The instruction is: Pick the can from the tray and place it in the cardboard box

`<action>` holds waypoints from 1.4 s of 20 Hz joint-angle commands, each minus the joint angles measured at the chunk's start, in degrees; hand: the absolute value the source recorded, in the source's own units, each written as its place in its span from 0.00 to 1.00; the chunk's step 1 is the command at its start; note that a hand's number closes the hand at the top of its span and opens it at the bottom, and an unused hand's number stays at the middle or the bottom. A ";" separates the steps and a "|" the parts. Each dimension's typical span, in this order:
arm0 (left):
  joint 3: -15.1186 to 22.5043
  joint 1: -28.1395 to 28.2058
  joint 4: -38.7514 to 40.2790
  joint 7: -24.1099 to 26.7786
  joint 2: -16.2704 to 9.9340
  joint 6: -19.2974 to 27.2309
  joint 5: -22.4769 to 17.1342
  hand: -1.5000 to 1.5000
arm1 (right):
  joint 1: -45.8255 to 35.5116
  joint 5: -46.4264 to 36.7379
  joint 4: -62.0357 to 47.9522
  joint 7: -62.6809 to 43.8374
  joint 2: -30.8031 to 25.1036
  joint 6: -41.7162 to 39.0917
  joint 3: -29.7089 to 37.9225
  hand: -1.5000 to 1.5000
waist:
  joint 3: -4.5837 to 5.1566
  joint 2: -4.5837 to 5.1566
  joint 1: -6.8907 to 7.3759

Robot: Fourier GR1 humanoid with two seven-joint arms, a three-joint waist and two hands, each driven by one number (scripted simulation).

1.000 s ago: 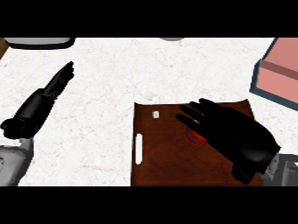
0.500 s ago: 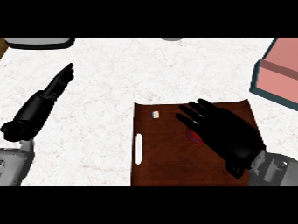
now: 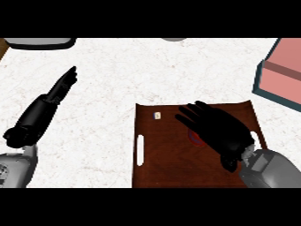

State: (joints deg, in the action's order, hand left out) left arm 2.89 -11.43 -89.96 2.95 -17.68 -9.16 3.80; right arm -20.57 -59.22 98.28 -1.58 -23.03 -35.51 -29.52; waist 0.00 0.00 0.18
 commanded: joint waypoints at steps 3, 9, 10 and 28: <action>-1.70 -1.48 -0.40 -1.05 1.06 -1.66 0.89 0.50 | 0.11 -5.47 -6.15 4.03 1.66 3.19 1.44 0.00 | -0.01 0.01 -0.07; -2.25 -2.56 0.16 -1.75 3.10 -1.55 2.14 0.50 | -0.06 -10.20 -9.49 2.49 5.70 3.46 1.81 0.00 | 0.00 0.01 -0.06; -0.36 -0.09 -2.27 -2.65 3.83 -0.56 3.86 0.50 | 0.80 -11.03 -13.54 5.03 4.63 8.97 2.05 0.00 | -0.02 0.02 0.08; -6.03 -2.87 -2.32 -5.40 2.26 -6.78 0.80 0.50 | 1.51 -15.02 -14.75 19.93 8.14 19.83 3.41 1.00 | -0.02 -0.06 -0.06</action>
State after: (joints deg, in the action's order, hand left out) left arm -2.08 -12.97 -88.98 3.04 -14.79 -13.86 6.81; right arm -20.94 -74.01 82.85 16.97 -16.79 -17.62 -25.70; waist 0.15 -0.22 0.13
